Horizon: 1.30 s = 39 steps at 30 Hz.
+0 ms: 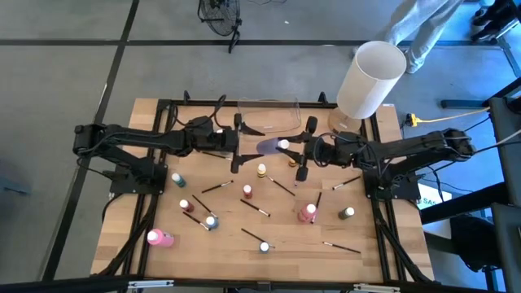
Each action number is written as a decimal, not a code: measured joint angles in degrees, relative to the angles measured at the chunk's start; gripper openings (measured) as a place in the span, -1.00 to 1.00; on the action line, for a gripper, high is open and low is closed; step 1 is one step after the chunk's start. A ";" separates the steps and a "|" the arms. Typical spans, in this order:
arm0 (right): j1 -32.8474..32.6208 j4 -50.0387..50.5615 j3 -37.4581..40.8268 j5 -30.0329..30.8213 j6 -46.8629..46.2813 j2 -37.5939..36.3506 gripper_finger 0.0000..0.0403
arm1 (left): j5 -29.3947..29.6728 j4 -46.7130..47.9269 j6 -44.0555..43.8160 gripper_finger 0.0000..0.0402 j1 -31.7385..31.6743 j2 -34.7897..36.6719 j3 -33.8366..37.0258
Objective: Pick & Place Paint Supplies
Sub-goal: Put the violet bottle into the transparent bin
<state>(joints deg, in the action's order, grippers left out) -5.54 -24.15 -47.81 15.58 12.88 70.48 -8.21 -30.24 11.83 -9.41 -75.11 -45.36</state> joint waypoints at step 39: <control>3.36 -4.46 0.00 -5.52 -0.70 3.12 -0.42 | 4.18 -3.01 -1.03 0.30 0.02 -6.92 -3.18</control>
<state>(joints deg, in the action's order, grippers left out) -2.17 -28.61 -47.81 10.06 12.19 73.60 -4.03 -33.25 10.80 -9.39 -82.03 -48.54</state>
